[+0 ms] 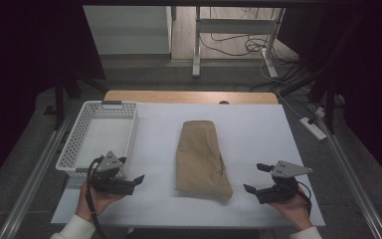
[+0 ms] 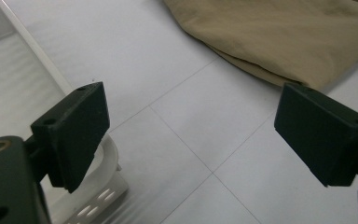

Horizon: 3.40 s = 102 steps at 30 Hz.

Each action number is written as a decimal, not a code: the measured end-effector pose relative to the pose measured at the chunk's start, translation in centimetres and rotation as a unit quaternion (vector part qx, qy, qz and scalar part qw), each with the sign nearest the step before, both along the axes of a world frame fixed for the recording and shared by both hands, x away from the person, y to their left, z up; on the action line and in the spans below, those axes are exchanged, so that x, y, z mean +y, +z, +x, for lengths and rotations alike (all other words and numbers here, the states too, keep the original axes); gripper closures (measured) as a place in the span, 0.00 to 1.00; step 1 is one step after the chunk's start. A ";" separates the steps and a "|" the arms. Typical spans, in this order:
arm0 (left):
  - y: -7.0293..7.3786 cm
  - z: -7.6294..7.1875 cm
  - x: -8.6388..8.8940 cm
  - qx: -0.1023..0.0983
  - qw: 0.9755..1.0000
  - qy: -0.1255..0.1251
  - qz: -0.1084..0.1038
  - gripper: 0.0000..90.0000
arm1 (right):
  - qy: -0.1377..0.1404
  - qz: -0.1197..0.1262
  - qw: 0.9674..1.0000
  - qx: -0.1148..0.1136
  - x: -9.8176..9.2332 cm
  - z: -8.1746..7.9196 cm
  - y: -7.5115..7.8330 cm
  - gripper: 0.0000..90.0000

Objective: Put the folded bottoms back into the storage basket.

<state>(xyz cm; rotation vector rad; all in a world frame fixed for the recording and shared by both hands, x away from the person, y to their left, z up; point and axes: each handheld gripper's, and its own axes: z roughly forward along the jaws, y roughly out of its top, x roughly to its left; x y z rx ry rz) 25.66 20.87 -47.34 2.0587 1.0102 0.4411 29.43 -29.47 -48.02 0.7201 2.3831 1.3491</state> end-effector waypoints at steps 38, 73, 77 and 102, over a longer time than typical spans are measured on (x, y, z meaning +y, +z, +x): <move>0.4 0.1 0.3 -0.005 1.000 0.005 0.006 0.12 | 0.019 0.010 1.000 -0.017 1.8 -0.8 1.4 0.14; 0.2 0.3 0.3 0.005 1.000 0.010 0.011 0.11 | 0.081 -0.006 0.997 -0.004 6.6 -1.5 1.1 0.14; 0.2 0.3 0.2 0.006 1.000 0.010 0.012 0.11 | 0.094 -0.018 0.995 -0.003 7.6 -1.4 1.0 0.14; 0.2 0.2 -0.2 0.005 1.000 0.002 0.014 0.11 | 0.124 -0.033 0.991 0.021 10.9 -1.1 0.5 0.15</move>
